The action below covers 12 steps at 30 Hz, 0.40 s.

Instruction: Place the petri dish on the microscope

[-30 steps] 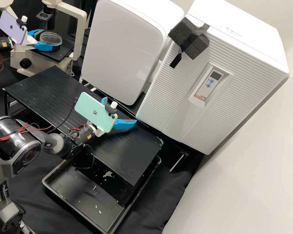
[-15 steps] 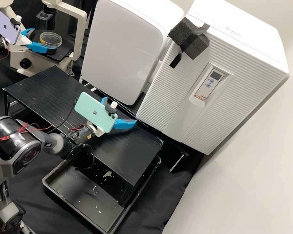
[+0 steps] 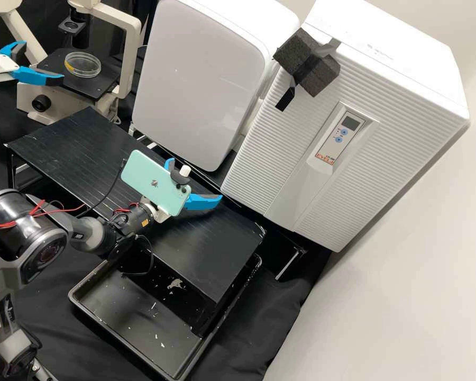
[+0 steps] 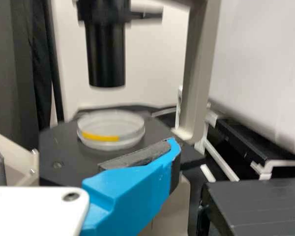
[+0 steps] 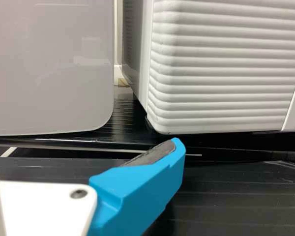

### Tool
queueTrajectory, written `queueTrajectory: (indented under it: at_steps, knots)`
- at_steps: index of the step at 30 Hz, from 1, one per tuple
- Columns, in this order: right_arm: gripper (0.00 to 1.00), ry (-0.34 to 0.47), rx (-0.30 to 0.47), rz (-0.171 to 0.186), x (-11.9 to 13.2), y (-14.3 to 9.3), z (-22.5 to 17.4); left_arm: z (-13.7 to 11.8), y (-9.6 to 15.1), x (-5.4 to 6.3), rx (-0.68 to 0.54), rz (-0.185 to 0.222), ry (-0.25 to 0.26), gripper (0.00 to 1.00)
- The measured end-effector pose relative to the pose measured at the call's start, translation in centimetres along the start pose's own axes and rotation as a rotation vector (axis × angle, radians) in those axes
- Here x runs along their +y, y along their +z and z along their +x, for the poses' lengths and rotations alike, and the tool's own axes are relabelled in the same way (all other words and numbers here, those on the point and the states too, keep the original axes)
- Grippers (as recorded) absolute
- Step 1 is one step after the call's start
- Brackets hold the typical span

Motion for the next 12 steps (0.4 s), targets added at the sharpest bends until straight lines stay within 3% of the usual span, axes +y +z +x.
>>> queueTrajectory:
  at_steps: [7, 10, 12]
  knots:
    - [1.00, 0.000, 0.000, 0.000, 0.0, 0.0, 0.0, -4.0, 1.6, 0.2, -0.037, 0.002, 0.142, 1.00]
    - [1.00, 0.000, 0.000, 0.000, 0.0, 0.0, 0.0, -5.2, 2.3, -0.2, -0.086, -0.010, 0.222, 1.00]
    - [1.00, 0.000, 0.000, 0.000, 0.0, 0.0, 0.0, -5.7, 2.9, -0.4, -0.105, -0.028, 0.249, 1.00]
